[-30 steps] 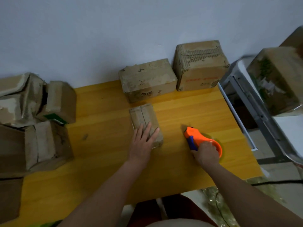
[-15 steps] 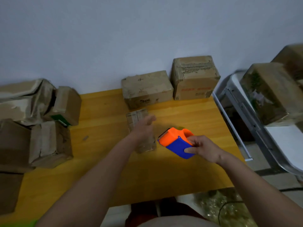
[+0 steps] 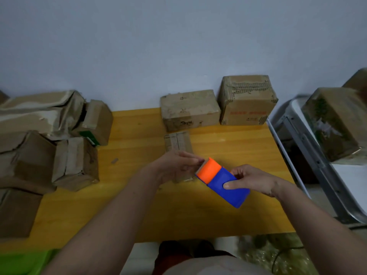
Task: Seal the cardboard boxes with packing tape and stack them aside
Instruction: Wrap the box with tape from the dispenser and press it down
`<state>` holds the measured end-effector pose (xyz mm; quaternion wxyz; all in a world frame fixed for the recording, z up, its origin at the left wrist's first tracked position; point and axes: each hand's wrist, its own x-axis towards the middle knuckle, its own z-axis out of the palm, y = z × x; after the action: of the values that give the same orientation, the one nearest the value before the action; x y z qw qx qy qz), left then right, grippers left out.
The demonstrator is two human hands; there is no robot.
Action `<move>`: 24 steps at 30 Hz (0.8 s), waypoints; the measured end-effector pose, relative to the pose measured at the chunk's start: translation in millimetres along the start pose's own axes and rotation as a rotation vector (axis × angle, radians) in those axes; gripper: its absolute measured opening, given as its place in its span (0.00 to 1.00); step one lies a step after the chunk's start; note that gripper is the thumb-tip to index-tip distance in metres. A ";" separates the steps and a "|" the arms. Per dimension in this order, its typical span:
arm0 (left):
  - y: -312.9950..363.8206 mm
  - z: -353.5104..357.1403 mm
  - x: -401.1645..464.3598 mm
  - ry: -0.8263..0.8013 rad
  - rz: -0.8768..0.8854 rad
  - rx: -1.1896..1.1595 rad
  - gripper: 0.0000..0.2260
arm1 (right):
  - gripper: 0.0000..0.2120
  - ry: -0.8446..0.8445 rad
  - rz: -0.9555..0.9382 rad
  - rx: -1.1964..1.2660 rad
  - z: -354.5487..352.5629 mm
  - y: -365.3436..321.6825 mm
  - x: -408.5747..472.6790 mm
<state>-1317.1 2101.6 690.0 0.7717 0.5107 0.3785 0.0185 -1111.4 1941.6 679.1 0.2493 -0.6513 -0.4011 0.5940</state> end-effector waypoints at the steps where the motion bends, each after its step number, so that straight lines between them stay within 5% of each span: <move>1: -3.3 0.9 -0.5 0.026 -0.011 -0.052 0.10 | 0.32 -0.005 0.001 -0.002 2.6 -2.8 -0.2; 6: -13.6 7.7 -8.0 0.198 -0.023 -0.157 0.05 | 0.37 -0.050 -0.006 -0.006 11.6 -15.5 1.5; 13: -25.8 14.7 -4.5 0.525 0.014 -0.155 0.05 | 0.16 -0.098 0.044 -0.002 21.7 -36.4 8.7; 18: -47.1 13.6 -1.9 0.631 0.030 -0.254 0.03 | 0.34 -0.082 0.051 -0.156 17.3 -39.8 6.5; 24: -62.5 4.1 -3.9 0.845 0.051 -0.289 0.02 | 0.30 -0.070 0.096 -0.327 5.6 -48.7 10.9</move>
<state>-1339.8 2066.9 642.8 0.6119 0.3544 0.6416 0.2973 -1128.1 1976.6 711.0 0.0972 -0.6806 -0.4691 0.5543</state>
